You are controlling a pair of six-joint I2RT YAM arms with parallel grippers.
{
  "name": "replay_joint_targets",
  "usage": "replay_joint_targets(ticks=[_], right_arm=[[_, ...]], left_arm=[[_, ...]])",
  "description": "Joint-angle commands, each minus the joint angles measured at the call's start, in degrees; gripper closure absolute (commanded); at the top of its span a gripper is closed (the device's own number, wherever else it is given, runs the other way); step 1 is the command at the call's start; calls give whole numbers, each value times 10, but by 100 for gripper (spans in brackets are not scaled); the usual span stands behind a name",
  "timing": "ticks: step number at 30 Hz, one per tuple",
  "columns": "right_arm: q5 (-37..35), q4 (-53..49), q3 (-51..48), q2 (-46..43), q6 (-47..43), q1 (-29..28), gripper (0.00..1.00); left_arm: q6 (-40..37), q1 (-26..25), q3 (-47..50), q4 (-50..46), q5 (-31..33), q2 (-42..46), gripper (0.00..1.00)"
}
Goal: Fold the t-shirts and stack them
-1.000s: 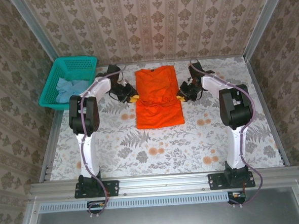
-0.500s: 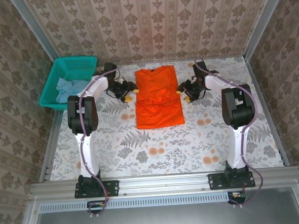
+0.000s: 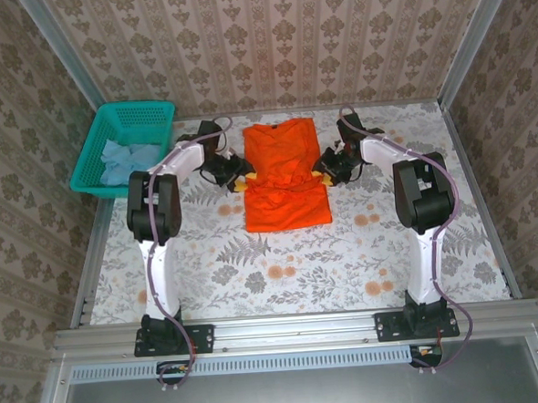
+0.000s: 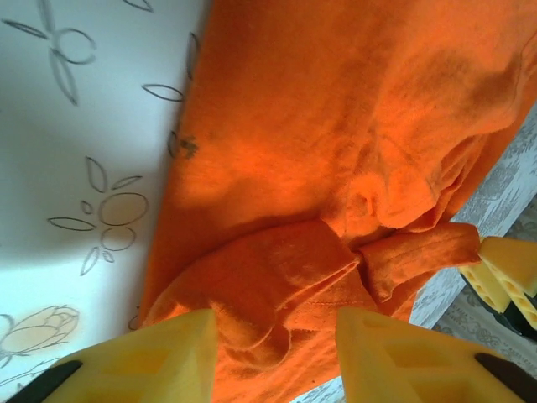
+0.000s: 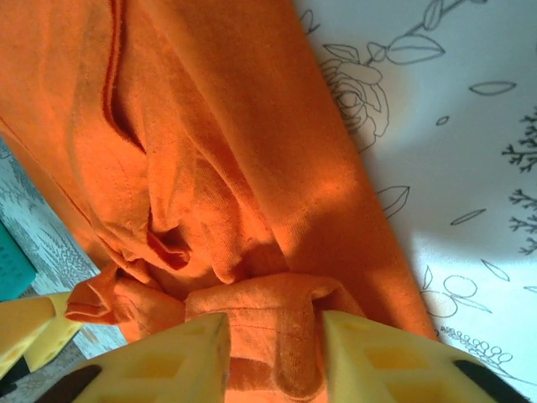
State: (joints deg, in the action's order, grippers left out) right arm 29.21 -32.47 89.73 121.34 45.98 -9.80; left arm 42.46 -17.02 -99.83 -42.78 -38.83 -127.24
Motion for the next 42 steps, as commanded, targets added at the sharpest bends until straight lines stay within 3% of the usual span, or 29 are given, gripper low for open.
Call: replay_joint_targets(ticks=[1,7,19,20,24,27,39,42], right_arm=[[9,-22,3,3,-5,-2,74],[4,-18,-11,-20,-8,-1,100],[-9,9,-41,-85,26,16,100],[-9,10,-40,-84,28,16,100],[-11,10,-36,-76,28,18,100],[-11,13,-36,-71,27,17,100],[-13,12,-40,-60,24,18,100],[-13,12,-35,-53,26,19,100]], left_arm=[[1,-1,-14,-1,-10,-4,66],[-8,-2,-29,-8,-11,1,100],[-12,8,-36,13,-36,20,100],[-14,10,-37,9,-36,21,97],[-41,12,-34,-25,-4,36,64],[-58,11,-24,-44,16,54,52],[-37,-29,14,-36,88,55,52],[-45,-34,-8,-44,99,40,57]])
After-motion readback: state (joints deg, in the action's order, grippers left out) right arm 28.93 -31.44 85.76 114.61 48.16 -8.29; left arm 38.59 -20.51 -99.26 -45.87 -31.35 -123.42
